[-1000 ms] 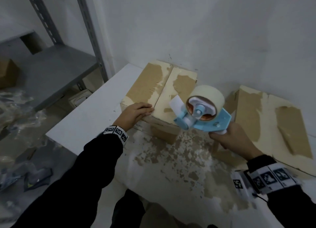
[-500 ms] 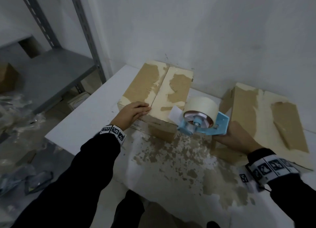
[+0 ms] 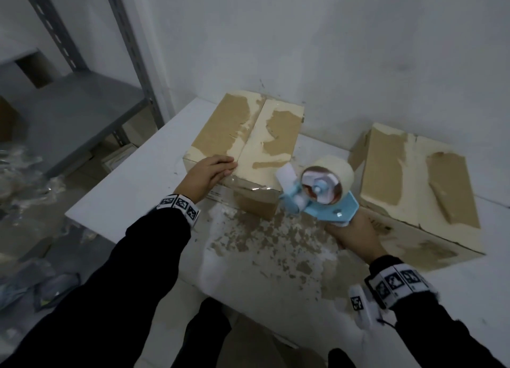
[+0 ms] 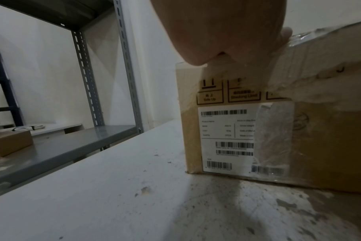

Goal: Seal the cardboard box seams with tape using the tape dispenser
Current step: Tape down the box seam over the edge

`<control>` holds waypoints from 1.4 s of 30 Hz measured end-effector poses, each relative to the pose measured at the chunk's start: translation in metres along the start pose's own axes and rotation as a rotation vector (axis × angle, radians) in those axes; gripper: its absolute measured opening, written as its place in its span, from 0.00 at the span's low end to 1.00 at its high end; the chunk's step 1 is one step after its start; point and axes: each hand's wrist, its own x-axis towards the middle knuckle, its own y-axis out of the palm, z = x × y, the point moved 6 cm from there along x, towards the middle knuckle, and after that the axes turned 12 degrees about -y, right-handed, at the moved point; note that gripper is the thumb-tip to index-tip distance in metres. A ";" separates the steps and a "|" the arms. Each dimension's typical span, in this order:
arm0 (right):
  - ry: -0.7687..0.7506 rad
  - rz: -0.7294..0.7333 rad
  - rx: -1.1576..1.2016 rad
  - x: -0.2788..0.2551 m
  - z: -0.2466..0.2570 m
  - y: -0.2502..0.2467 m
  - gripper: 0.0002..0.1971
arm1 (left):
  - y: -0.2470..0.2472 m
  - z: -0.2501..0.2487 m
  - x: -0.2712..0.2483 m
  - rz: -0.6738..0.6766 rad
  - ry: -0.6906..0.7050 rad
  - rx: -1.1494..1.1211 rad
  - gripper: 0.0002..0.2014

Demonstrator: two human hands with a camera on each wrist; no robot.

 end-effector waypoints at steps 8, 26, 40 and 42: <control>0.102 -0.245 0.309 -0.015 -0.025 -0.006 0.03 | -0.001 0.008 0.003 0.074 -0.022 0.181 0.16; 0.639 -0.144 0.319 0.009 -0.079 0.081 0.22 | -0.027 0.039 0.013 0.036 0.125 0.169 0.15; 0.189 -0.170 -0.762 0.064 0.056 0.053 0.29 | -0.059 0.065 0.032 0.107 0.322 0.176 0.20; -0.036 -0.330 -0.639 0.078 0.105 0.066 0.23 | -0.073 0.080 0.046 0.055 0.260 0.166 0.23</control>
